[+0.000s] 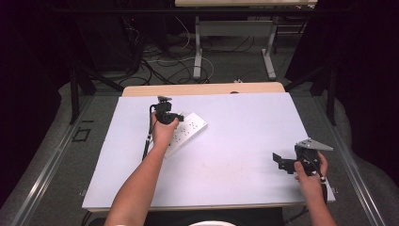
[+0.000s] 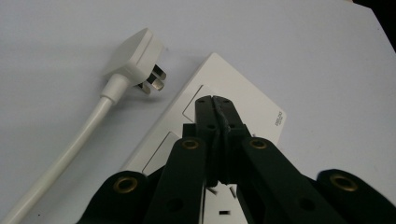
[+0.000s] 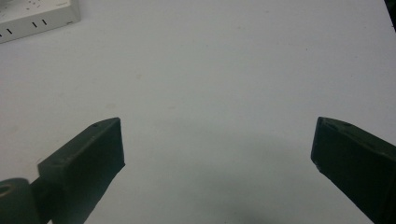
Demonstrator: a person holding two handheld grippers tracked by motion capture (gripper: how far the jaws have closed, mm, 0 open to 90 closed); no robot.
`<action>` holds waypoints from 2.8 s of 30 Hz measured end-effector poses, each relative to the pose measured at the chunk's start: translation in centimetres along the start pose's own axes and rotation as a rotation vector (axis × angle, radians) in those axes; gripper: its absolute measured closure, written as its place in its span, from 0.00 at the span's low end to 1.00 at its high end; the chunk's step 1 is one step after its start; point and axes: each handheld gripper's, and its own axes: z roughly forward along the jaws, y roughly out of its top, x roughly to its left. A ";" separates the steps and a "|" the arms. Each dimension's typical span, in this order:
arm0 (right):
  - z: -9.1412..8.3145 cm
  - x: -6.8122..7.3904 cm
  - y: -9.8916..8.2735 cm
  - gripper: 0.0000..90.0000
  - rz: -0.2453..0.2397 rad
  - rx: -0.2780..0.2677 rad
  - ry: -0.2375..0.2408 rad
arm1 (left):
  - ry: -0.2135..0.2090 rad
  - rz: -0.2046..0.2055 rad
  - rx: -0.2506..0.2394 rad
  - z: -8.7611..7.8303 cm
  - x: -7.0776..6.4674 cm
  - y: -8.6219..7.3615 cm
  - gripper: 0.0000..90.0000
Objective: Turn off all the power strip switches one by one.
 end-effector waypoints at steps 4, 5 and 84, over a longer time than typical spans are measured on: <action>0.0 0.0 0.0 0.02 0.000 0.000 0.002 | 0.002 -0.010 0.006 0.4 0.2 -0.1 1.00; 0.0 0.0 0.0 0.02 0.000 0.000 0.001 | 0.004 -0.006 0.010 0.4 0.3 -0.1 1.00; 0.0 0.0 0.0 0.02 -0.004 -0.003 -0.001 | 0.012 -0.015 -0.004 0.2 -0.2 1.0 1.00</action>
